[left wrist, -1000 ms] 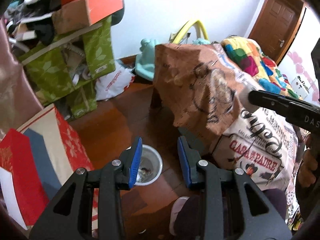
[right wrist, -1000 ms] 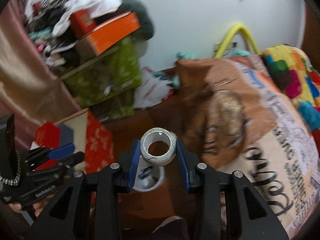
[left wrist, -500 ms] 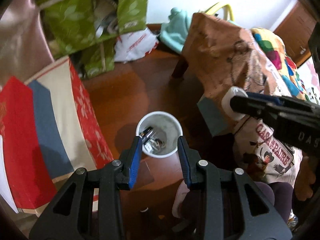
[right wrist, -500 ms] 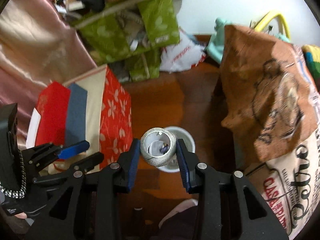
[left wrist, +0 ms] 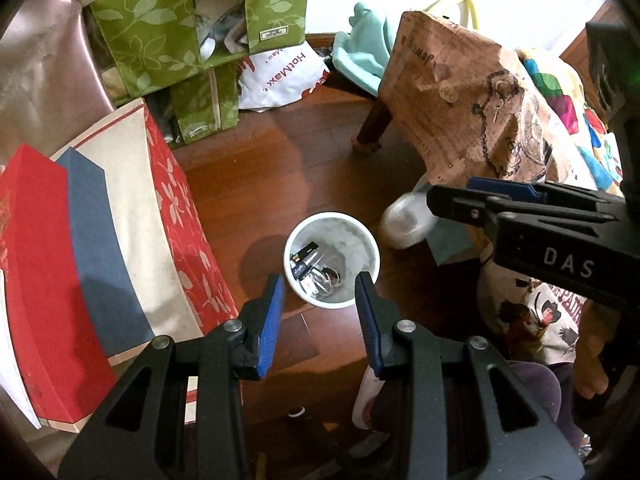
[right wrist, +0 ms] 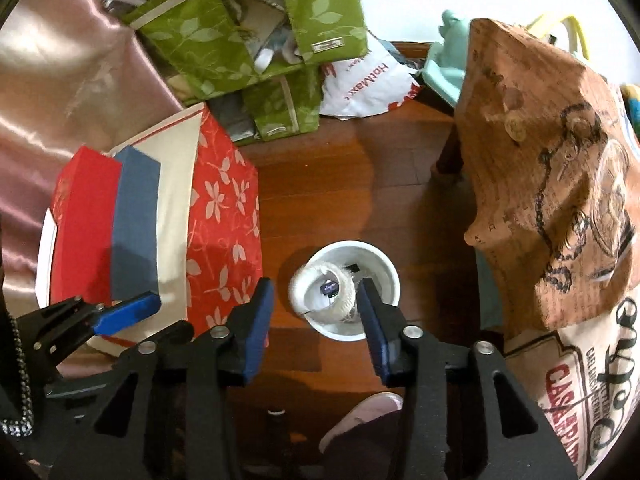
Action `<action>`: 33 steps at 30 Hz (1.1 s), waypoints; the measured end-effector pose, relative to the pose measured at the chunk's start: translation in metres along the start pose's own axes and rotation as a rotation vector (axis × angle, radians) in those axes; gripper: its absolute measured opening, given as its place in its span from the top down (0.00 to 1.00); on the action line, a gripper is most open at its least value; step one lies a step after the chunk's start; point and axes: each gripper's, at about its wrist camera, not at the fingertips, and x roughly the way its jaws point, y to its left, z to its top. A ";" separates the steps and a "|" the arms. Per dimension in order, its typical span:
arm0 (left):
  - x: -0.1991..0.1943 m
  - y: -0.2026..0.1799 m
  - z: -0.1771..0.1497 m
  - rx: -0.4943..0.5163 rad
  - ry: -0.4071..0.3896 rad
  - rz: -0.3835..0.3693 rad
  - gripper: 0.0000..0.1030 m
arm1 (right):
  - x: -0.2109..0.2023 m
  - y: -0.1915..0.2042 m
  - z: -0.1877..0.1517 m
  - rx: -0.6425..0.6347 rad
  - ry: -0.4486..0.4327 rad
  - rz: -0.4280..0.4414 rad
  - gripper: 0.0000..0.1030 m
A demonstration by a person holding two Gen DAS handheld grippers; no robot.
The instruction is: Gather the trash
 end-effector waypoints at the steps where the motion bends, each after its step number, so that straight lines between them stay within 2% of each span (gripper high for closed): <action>1: -0.001 -0.001 0.001 0.003 -0.004 0.001 0.65 | -0.002 -0.002 -0.001 0.005 -0.004 0.000 0.52; 5: -0.010 -0.005 0.001 0.016 -0.024 0.000 0.65 | -0.013 -0.007 -0.006 0.011 -0.020 0.005 0.50; 10: -0.036 -0.021 0.002 0.040 -0.078 -0.027 0.65 | -0.054 -0.010 -0.021 0.013 -0.104 -0.001 0.50; 15: -0.081 -0.048 0.003 0.103 -0.180 -0.065 0.65 | -0.128 -0.013 -0.048 0.030 -0.278 -0.080 0.50; 18: -0.122 -0.071 0.002 0.167 -0.271 -0.113 0.65 | -0.182 -0.014 -0.072 0.069 -0.409 -0.133 0.50; 24: -0.202 -0.120 -0.012 0.313 -0.451 -0.218 0.65 | -0.292 -0.004 -0.135 0.169 -0.682 -0.302 0.50; 29: -0.273 -0.160 -0.041 0.447 -0.620 -0.351 0.65 | -0.352 0.013 -0.182 0.244 -0.840 -0.463 0.50; 33: -0.317 -0.174 -0.065 0.515 -0.723 -0.445 0.65 | -0.382 0.035 -0.216 0.296 -0.940 -0.587 0.50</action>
